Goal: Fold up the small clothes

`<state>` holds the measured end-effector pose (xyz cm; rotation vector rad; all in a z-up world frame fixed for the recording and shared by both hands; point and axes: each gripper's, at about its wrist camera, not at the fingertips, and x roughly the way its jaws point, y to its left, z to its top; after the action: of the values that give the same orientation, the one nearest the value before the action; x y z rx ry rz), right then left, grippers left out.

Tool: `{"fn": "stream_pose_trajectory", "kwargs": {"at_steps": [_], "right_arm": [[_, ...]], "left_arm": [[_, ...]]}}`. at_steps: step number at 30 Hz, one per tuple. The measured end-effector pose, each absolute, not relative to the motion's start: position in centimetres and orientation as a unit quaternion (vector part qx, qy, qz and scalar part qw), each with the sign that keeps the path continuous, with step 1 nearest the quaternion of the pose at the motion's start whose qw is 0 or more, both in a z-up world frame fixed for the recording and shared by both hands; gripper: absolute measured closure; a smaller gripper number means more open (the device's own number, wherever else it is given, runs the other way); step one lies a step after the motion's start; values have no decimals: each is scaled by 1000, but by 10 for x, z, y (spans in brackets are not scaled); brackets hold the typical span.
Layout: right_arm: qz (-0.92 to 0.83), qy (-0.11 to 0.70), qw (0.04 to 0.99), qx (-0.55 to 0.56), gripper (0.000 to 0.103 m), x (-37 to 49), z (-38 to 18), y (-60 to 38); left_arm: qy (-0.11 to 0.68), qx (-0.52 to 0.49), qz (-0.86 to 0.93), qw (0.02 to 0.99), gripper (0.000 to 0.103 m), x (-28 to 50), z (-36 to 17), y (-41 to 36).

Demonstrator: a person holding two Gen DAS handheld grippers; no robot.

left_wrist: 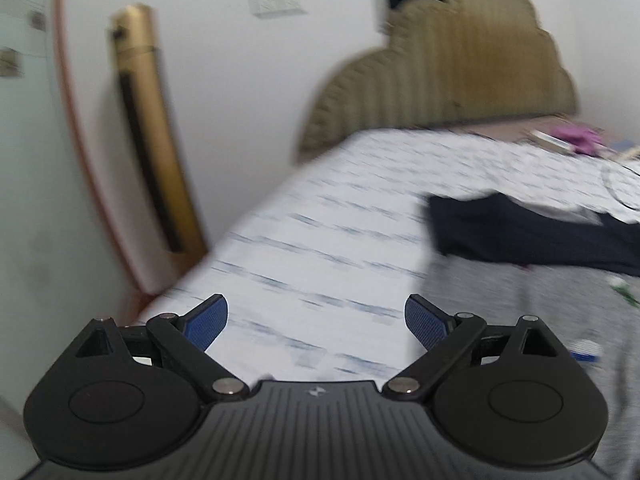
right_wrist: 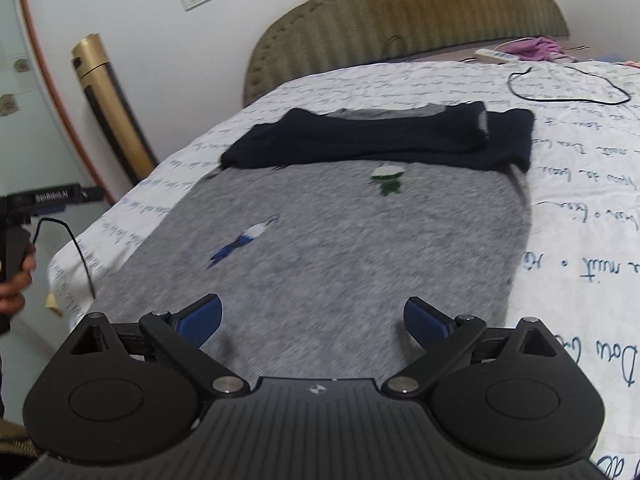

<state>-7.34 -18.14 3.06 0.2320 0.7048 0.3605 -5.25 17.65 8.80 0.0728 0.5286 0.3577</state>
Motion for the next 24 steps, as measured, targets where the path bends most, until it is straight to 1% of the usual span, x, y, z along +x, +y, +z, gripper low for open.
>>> {"fn": "stream_pose_trajectory", "kwargs": {"at_steps": [4, 7, 9, 11, 15, 17, 18, 21, 24], "right_arm": [[189, 345, 913, 107, 4, -82, 30, -179], [194, 346, 911, 111, 4, -87, 31, -180], [192, 346, 912, 108, 4, -90, 33, -180], [189, 345, 913, 107, 4, -91, 36, -182], [184, 341, 916, 104, 4, -96, 40, -185], [184, 343, 915, 104, 4, -97, 40, -186], [185, 346, 914, 105, 4, -98, 39, -187], [181, 354, 912, 103, 4, -102, 38, -190], [171, 360, 913, 87, 4, -111, 41, -195]], "left_arm": [[231, 53, 232, 943, 7, -70, 109, 207], [195, 72, 292, 934, 6, -82, 126, 228], [174, 81, 318, 928, 1, -87, 134, 237], [154, 106, 335, 923, 0, -90, 143, 245], [153, 160, 379, 898, 0, -87, 151, 254], [165, 164, 341, 911, 0, -90, 147, 247], [181, 162, 290, 926, 0, -91, 139, 240], [252, 129, 120, 952, 0, -88, 110, 218], [302, 86, 5, 949, 0, -82, 80, 201]]}}
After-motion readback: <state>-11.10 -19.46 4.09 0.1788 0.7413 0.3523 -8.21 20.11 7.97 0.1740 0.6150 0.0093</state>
